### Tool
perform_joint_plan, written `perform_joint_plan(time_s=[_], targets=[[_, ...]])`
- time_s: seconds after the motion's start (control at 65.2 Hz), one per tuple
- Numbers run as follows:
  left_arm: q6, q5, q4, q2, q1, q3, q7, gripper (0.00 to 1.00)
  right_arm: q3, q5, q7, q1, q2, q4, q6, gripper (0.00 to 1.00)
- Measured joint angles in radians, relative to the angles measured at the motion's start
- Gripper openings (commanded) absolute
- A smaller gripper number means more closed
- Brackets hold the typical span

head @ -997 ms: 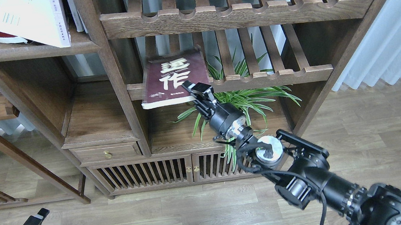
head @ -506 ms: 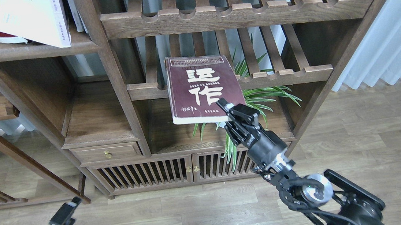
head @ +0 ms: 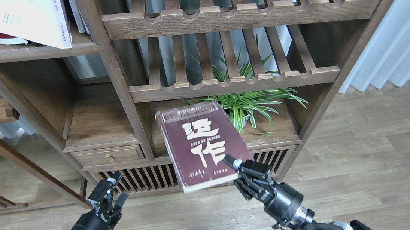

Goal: Organize books on shelf
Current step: 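Pull the maroon book down and grasp it with both grippers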

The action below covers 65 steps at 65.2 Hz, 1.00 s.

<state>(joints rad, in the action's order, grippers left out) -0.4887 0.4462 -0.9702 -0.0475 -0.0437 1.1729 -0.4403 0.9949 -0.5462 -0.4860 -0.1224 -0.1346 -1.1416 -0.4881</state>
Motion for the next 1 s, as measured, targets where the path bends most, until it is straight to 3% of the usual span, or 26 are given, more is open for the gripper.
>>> perform_joint_plan(time_s=[0.169,0.537,0.629,0.721,0.813,0.828,0.951,0.981,0.997], targets=[[0.000,0.080,-0.086,-0.026,-0.008,-0.115,0.002,0.96,-0.011,-0.001,-0.003,0.000,0.027,0.055,-0.001,0.04],[0.000,0.083,-0.083,-0.029,-0.020,-0.226,0.002,0.82,-0.056,0.031,-0.003,-0.008,0.093,0.052,-0.001,0.04],[0.000,0.083,-0.078,-0.029,-0.020,-0.239,0.002,0.66,-0.059,0.040,-0.003,-0.010,0.098,0.049,-0.001,0.04],[0.000,0.082,-0.068,-0.029,-0.020,-0.251,0.002,0.31,-0.063,0.051,-0.003,-0.019,0.106,0.044,-0.001,0.04],[0.000,0.082,-0.042,-0.023,-0.024,-0.254,0.002,0.13,-0.066,0.067,-0.003,-0.030,0.114,0.039,-0.001,0.04],[0.000,0.082,-0.038,-0.022,-0.026,-0.254,0.002,0.04,-0.066,0.071,-0.003,-0.031,0.116,0.039,-0.001,0.04],[0.000,0.085,-0.020,-0.012,-0.036,-0.254,0.003,0.00,-0.066,0.092,-0.002,-0.047,0.130,0.038,-0.001,0.07],[0.000,0.085,-0.020,-0.010,-0.037,-0.254,0.003,0.00,-0.066,0.093,-0.002,-0.049,0.131,0.037,-0.001,0.14],[0.000,0.084,-0.020,-0.010,-0.037,-0.254,0.003,0.00,-0.066,0.093,-0.002,-0.050,0.132,0.037,-0.001,0.26]])
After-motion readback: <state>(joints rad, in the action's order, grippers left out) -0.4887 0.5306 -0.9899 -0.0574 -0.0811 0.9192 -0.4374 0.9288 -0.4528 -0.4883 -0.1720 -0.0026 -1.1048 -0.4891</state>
